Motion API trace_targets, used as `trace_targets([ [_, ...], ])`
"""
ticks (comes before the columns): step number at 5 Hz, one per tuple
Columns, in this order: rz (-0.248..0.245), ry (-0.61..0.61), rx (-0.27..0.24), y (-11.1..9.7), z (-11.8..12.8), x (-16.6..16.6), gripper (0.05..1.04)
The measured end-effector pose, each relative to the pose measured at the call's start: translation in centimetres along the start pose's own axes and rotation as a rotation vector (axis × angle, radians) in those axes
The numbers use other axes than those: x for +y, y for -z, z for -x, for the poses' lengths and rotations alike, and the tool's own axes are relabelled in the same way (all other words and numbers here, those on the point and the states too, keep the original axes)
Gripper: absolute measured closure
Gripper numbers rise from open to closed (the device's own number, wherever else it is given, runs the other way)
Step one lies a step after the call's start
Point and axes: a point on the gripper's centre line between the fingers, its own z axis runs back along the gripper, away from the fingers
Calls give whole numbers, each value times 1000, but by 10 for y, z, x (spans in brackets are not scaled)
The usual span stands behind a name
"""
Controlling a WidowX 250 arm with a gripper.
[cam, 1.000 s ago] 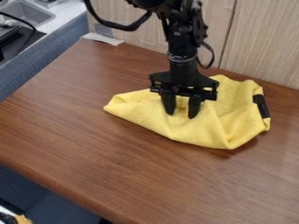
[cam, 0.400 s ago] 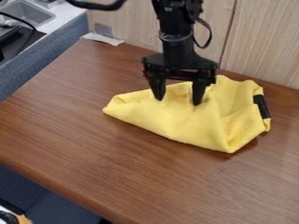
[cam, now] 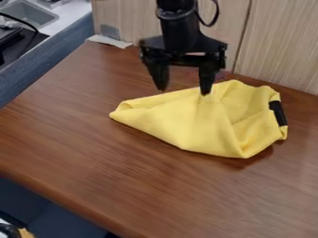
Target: Fold the cloth from bottom left to top right
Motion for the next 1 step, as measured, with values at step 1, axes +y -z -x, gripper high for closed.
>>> trace_targets([
  [1, -1, 27, 12, -6, 10, 2, 84],
])
